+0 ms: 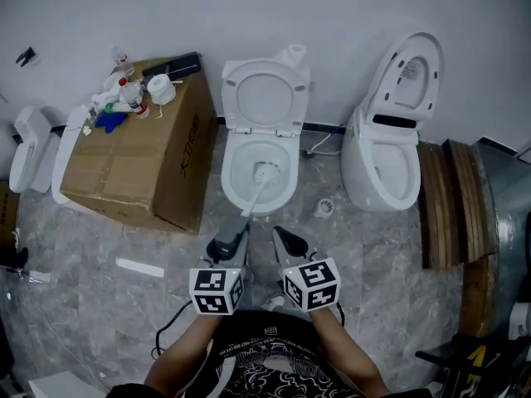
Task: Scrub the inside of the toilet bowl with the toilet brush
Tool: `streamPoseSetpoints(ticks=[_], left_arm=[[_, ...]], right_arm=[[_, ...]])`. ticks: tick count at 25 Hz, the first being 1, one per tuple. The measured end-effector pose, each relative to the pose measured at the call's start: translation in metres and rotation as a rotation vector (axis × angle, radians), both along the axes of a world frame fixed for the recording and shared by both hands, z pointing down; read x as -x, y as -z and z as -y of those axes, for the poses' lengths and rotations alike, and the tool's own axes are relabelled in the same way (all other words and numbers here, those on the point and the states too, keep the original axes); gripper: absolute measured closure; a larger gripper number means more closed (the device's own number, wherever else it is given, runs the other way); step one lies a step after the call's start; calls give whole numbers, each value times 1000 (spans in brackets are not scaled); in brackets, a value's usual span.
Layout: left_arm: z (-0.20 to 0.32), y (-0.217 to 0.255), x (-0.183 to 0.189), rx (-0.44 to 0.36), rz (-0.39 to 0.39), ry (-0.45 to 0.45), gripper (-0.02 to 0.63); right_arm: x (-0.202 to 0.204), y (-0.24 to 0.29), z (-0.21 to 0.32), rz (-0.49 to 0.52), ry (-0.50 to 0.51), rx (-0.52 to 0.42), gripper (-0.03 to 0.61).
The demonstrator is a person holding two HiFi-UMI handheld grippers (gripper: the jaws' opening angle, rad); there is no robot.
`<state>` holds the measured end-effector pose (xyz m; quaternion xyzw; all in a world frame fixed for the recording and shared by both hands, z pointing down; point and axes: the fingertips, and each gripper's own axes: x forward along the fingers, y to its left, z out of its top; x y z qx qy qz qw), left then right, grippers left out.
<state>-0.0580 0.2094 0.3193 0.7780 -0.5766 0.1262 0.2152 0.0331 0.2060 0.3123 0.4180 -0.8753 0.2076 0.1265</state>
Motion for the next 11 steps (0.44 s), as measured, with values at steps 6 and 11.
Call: streamPoseSetpoints(ticks=[6,11], left_arm=[[0,1,-1,-1,-1,-9,440],[-3,0,-4,7,-5,-15,440]], right_arm=[[2,2,-1,3,1,-4,580],[1,1,-1,3,3,0,580]])
